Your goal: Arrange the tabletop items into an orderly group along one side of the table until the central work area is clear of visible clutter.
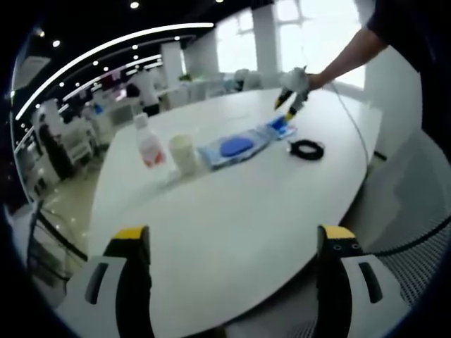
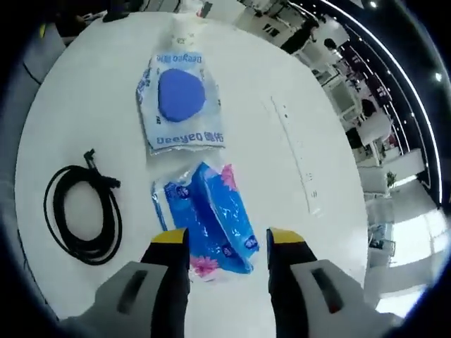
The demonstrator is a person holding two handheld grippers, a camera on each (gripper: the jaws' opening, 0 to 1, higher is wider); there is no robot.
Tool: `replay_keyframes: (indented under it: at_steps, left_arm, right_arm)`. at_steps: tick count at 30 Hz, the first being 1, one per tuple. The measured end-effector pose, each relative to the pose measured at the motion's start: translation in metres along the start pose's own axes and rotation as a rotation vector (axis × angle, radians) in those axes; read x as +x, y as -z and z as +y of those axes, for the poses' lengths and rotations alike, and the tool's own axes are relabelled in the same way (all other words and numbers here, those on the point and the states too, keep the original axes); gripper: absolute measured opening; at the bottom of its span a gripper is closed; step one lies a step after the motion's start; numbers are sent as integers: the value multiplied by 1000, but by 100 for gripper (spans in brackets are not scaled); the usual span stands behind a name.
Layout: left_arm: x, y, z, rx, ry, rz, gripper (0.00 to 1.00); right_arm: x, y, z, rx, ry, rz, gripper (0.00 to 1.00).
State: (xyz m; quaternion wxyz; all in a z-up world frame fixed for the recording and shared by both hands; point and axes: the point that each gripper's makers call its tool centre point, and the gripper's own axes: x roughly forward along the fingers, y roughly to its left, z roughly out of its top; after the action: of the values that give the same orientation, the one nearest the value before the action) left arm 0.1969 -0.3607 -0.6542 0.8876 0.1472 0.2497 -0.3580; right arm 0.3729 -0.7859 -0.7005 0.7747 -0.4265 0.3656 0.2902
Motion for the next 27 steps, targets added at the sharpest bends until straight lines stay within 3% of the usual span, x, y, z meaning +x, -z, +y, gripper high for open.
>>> replay_keyframes:
  at_steps: [2,8,11,19,27]
  left_arm:
    - [-1,-3,0,-4,0,-15,96]
    - [-2,-10,0,-14,-4,-52,98]
    - [-4,-15,3,-10,-19,-73,100]
    - [-5,-20,1,-7,-13,-102,100]
    - [-6,-23,-1,-5,-1,-116,100]
  right_arm:
    - [-8,0,2,68,19,-11,56]
    - [-28,0,15,238,41,-41,64]
    - [-38,-4,21,343,85,-82,74]
    - [-53,-22,54,443,97,-179,87]
    - [-54,-25,89,495,82,-200,89]
